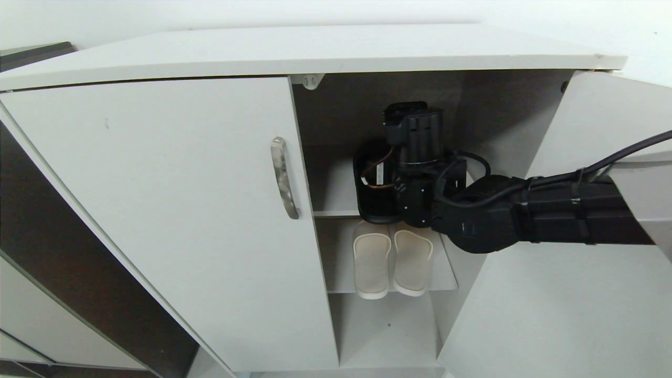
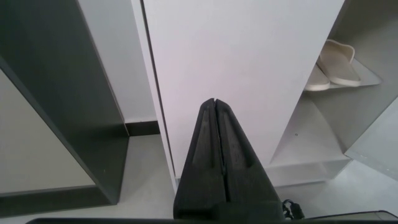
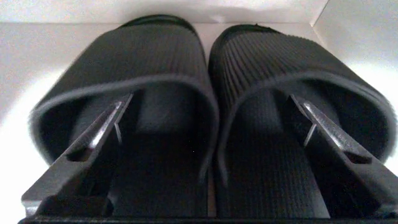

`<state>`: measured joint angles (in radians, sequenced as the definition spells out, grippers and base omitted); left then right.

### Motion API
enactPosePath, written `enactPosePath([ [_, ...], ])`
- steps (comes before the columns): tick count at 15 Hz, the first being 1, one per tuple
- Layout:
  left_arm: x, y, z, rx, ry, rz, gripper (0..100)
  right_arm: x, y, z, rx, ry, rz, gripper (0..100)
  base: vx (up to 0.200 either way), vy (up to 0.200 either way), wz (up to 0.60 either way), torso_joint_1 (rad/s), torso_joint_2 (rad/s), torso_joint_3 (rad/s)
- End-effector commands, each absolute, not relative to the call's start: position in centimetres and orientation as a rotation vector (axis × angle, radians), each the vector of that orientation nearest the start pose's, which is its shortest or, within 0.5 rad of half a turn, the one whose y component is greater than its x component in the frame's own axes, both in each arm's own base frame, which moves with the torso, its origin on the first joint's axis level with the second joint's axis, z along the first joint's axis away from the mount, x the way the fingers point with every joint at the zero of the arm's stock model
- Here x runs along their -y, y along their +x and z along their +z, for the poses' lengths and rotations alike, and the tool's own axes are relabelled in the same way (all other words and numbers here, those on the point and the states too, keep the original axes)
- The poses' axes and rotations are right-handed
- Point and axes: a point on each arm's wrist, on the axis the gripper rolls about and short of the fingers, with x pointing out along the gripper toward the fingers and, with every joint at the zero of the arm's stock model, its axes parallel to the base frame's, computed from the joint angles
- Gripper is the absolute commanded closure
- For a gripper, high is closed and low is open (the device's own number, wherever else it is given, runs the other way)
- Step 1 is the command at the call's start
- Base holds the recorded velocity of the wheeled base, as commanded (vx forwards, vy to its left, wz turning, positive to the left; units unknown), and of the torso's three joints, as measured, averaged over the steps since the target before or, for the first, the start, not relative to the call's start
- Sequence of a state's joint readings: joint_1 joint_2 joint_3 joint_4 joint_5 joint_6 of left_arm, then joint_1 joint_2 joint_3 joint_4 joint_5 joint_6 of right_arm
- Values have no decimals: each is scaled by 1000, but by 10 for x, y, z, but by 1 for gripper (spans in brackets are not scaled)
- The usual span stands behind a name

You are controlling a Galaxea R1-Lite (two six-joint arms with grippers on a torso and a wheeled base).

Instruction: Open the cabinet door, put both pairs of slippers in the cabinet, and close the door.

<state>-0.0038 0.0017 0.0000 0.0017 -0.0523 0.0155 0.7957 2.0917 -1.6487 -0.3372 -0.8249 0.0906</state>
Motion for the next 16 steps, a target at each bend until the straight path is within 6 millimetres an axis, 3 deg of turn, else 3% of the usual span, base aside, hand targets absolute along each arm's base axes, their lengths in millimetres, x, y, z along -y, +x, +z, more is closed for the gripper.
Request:
enactPosePath([
  [1, 1, -23, 75, -3, 15, -55, 100, -290, 279, 266, -54, 31, 1, 0, 0, 0, 0, 0, 0, 0],
  [5, 1, -23, 75, -3, 15, -55, 100, -274, 228, 256, -73, 9, 46, 0, 0, 0, 0, 0, 0, 0],
  [6, 1, -23, 75, -3, 15, -55, 100, -268, 217, 249, -72, 8, 64, 100, 0, 0, 0, 0, 0, 0],
  [10, 1, -23, 75, -3, 15, -55, 100, -248, 192, 237, -74, 16, 184, 100, 0, 0, 0, 0, 0, 0],
  [16, 1, -23, 75, -3, 17, -55, 100, -252, 191, 229, -93, -8, 193, 100, 0, 0, 0, 0, 0, 0],
])
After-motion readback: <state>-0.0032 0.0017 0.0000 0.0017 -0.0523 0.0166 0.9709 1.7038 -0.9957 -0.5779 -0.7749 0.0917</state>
